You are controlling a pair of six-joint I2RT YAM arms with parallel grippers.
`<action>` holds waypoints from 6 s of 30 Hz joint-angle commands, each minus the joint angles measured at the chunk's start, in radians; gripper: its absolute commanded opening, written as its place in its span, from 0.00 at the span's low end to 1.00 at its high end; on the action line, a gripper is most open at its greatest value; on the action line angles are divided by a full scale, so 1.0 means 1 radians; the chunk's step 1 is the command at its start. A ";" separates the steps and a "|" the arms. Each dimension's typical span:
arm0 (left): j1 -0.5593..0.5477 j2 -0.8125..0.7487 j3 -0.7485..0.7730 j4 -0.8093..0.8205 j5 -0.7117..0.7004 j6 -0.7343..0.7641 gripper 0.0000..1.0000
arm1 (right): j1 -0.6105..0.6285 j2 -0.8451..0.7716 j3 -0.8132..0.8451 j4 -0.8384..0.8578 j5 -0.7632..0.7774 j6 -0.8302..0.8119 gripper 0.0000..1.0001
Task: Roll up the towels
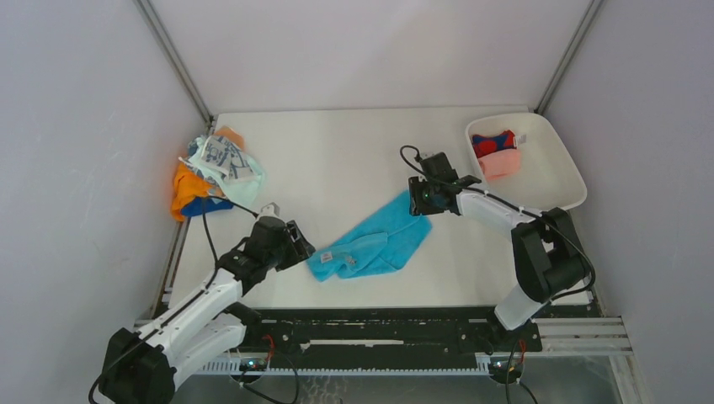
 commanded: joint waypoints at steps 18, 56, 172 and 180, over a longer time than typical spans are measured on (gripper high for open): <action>-0.003 0.079 0.048 0.077 0.004 0.026 0.66 | -0.113 -0.099 -0.010 0.162 -0.091 0.126 0.00; -0.287 0.783 0.565 0.128 0.037 0.112 0.18 | -0.178 -0.277 -0.044 0.176 -0.101 0.145 0.00; 0.215 -0.175 0.228 0.040 -0.169 0.293 0.05 | -0.456 -0.551 -0.041 0.072 -0.255 0.273 0.00; 0.246 0.451 0.333 0.196 -0.223 0.234 0.08 | -0.397 -0.082 0.028 0.236 -0.216 0.263 0.00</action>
